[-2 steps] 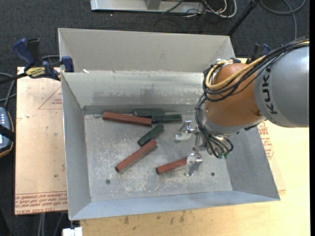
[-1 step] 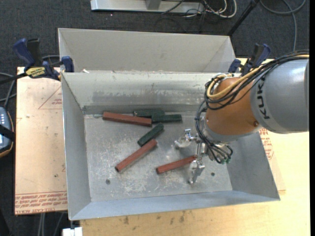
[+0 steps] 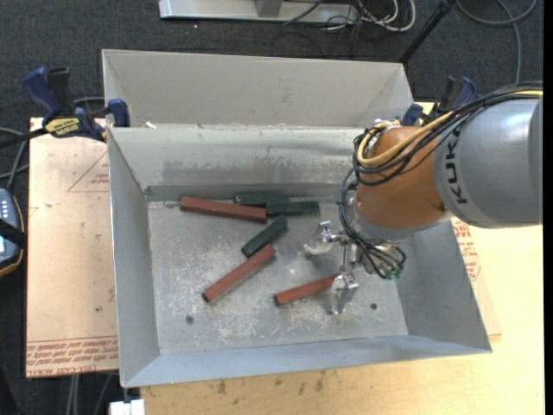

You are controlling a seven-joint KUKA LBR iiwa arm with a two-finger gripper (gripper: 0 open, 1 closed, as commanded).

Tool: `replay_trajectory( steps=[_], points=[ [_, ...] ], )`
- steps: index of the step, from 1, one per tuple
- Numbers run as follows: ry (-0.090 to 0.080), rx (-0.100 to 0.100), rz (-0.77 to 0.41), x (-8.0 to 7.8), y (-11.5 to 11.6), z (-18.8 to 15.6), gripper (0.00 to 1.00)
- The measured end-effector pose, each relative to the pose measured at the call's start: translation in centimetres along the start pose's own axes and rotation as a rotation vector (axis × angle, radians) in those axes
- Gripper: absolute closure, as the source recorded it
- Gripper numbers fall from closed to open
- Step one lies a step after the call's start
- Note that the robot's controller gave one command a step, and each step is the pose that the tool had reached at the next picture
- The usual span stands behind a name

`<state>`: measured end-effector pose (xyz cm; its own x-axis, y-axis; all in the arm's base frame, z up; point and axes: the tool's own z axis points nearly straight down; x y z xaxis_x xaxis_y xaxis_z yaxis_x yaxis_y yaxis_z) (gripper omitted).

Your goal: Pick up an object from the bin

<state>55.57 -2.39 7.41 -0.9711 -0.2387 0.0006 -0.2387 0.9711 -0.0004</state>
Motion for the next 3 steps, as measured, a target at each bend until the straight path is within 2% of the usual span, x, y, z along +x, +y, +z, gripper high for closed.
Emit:
replay_trajectory(
  steps=[1,2,3],
  points=[
    [-0.015,-0.002,0.05,0.9,0.0,-0.2,0.0],
    [-0.015,0.002,0.003,-0.5,-0.1,-0.6,1.0],
    [-0.015,0.002,0.003,-0.5,-0.1,-0.6,1.0]
  ],
)
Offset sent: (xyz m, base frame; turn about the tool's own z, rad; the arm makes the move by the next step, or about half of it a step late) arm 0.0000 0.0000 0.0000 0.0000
